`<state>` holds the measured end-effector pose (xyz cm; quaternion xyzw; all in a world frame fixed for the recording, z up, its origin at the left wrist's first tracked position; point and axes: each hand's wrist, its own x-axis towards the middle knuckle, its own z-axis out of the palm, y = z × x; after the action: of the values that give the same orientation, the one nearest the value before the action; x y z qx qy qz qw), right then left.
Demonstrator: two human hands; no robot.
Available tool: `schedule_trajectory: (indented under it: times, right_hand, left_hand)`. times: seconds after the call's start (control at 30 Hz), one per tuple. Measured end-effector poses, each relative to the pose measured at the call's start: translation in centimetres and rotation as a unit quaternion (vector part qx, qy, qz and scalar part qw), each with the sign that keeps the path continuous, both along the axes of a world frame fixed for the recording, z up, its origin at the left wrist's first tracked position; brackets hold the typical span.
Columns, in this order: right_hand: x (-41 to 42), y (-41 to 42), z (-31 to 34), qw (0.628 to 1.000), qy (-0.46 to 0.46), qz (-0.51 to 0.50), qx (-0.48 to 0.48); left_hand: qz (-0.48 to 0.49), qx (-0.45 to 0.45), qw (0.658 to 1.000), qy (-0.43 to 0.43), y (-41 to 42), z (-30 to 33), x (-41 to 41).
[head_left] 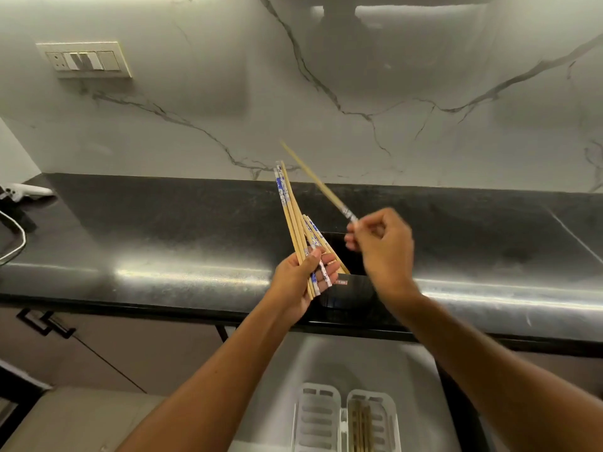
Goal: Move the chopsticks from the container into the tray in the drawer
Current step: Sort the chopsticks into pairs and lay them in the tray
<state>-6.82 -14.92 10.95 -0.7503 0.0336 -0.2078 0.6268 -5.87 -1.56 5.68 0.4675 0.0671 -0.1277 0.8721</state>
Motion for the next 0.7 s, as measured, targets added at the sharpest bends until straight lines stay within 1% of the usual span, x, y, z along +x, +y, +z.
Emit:
schedule_trajectory:
  times: [0.07, 0.1, 0.23, 0.43, 0.5, 0.6, 0.7]
  right_hand:
    - [-0.9, 1.0, -2.9, 0.999, 0.021, 0.001, -0.041]
    - [-1.3, 1.5, -4.0, 0.998, 0.018, 0.006, -0.058]
    - [-2.2, 2.4, -6.1, 0.996, -0.001, 0.035, -0.077]
    - [-2.3, 2.1, -6.8, 0.990, 0.035, 0.089, -0.102]
    - [-2.1, 1.9, -7.0, 0.984, 0.061, 0.101, -0.135]
    - [-1.7, 1.4, -6.8, 0.965, 0.104, 0.113, -0.213]
    - [-0.8, 0.7, -5.1, 0.962, 0.082, 0.082, -0.249]
  left_hand:
    - [0.003, -0.010, 1.000, -0.011, -0.3, 0.3, 0.2]
    - [0.006, -0.006, 1.000, -0.010, -0.3, 0.3, 0.2]
    - [0.020, 0.043, 0.999, 0.003, -0.3, -0.5, 0.1]
    - [0.016, 0.045, 0.999, 0.020, -0.2, -1.3, -0.4]
    - [0.020, 0.063, 0.998, 0.021, -0.3, -1.6, -0.6]
    - [0.037, 0.097, 0.995, 0.005, -0.4, -1.9, -0.9]
    - [0.041, 0.136, 0.990, -0.014, -0.2, -2.5, -1.4]
